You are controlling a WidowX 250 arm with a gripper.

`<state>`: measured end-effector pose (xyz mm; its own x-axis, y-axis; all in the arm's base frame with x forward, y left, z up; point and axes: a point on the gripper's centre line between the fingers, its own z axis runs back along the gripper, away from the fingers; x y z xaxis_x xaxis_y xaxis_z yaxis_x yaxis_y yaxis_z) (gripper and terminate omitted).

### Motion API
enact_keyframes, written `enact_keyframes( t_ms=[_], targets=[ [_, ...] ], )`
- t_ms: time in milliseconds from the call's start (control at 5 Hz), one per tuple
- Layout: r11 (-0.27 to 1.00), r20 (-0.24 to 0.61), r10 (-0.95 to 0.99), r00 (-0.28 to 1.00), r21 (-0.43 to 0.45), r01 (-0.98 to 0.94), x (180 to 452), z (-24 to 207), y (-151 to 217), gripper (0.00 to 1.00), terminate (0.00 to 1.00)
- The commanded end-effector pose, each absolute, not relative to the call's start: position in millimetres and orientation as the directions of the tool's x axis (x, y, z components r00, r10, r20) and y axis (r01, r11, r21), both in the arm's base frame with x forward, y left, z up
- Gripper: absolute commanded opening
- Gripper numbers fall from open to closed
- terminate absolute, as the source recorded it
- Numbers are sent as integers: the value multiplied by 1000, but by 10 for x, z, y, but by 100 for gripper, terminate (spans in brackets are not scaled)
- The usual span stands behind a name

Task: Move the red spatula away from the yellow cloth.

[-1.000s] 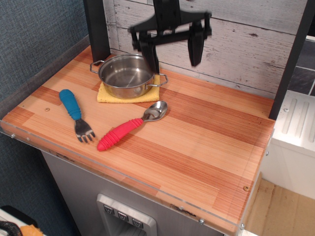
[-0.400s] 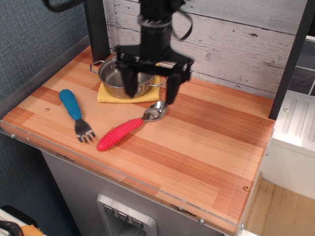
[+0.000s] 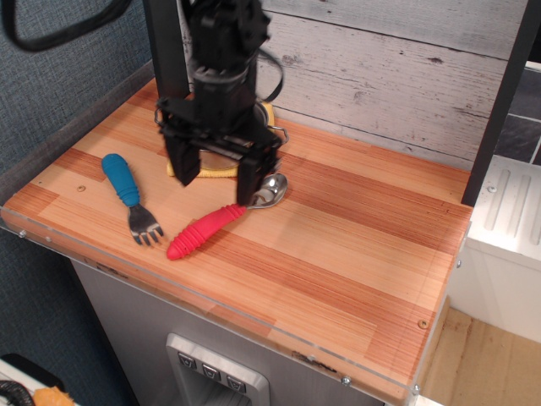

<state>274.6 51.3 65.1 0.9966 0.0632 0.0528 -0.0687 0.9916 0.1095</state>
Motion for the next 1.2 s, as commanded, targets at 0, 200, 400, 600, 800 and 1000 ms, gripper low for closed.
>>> enact_keyframes(
  t_ms=[0,200,400,600,800,1000],
  targets=[
    [995,86,-67,994,83,60,2846,482,689,100,0],
    [989,78,-124,989,96,117,2857,393,683,100,0],
    [984,78,-165,983,85,158,2862,315,654,100,0],
    [979,60,-190,980,82,185,2868,235,592,100,0],
    [979,67,-200,978,51,197,2864,191,614,100,0],
    [978,50,-206,977,56,203,2874,151,605,100,0]
  ],
)
